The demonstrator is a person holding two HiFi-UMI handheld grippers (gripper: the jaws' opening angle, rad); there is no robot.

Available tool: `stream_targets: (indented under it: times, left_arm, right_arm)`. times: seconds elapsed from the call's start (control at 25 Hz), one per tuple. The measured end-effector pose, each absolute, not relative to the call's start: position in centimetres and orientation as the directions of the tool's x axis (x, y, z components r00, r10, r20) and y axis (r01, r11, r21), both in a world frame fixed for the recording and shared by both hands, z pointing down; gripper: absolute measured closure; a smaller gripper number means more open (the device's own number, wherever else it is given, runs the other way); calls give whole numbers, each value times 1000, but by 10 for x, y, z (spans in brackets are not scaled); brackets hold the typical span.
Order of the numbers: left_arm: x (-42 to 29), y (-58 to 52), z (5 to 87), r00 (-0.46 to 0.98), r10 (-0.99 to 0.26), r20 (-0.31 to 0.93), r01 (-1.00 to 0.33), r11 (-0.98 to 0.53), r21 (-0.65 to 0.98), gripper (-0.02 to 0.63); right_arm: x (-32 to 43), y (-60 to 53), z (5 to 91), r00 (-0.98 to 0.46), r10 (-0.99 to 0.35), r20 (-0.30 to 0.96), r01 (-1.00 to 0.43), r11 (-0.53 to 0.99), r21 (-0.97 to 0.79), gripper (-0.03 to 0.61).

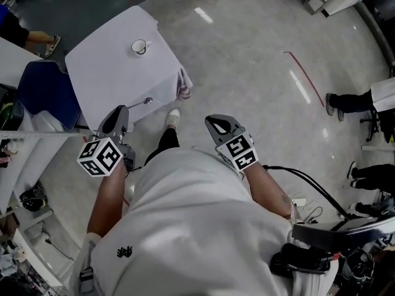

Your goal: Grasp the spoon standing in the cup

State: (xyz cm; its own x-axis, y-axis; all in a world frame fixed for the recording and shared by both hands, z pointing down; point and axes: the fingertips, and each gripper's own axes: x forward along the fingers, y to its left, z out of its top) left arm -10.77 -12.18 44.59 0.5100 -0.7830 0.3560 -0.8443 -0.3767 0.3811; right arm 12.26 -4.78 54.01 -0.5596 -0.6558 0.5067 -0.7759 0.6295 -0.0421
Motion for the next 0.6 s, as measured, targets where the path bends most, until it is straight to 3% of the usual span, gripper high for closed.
stream_targets:
  times: [0.6]
  left_arm:
    - [-99, -133, 454, 520, -764, 382, -841, -380, 385, 565]
  right_arm:
    - [129, -52, 543, -548, -659, 515, -787, 615, -50, 569]
